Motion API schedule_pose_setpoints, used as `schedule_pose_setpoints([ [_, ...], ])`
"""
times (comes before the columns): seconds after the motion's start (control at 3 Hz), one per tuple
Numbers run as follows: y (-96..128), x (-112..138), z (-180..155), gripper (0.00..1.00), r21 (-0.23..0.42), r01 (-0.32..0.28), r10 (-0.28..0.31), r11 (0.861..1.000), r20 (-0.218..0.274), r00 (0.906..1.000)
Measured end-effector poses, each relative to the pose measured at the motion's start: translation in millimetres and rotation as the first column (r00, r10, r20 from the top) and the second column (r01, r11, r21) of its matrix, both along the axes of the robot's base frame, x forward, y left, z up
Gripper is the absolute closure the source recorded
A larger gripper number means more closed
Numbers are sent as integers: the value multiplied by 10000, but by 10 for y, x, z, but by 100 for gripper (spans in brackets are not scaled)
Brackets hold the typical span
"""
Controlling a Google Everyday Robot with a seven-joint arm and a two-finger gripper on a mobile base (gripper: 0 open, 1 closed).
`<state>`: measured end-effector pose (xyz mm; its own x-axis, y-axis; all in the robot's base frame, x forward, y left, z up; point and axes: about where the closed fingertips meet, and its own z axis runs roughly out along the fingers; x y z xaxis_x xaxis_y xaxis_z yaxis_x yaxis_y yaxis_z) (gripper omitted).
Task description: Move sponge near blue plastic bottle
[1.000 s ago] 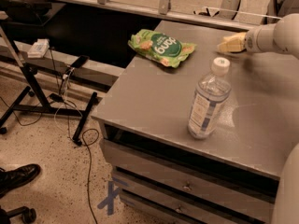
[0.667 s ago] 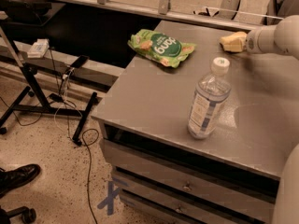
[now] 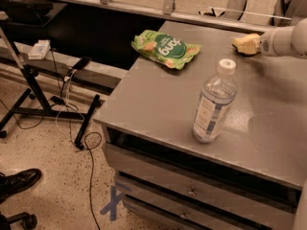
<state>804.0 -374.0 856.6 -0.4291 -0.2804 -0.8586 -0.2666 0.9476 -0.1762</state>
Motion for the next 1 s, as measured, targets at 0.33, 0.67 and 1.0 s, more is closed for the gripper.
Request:
schedule_pose_setpoints([
  [0.33, -75, -257, 311, 100, -39, -569, 570, 9984, 245, 9981],
  [0.67, -170, -715, 448, 100, -95, -1692, 1693, 9855, 184, 9854],
  [1.0, -345, -1266, 464, 100, -316, -2860, 2860, 9577, -67, 9582],
])
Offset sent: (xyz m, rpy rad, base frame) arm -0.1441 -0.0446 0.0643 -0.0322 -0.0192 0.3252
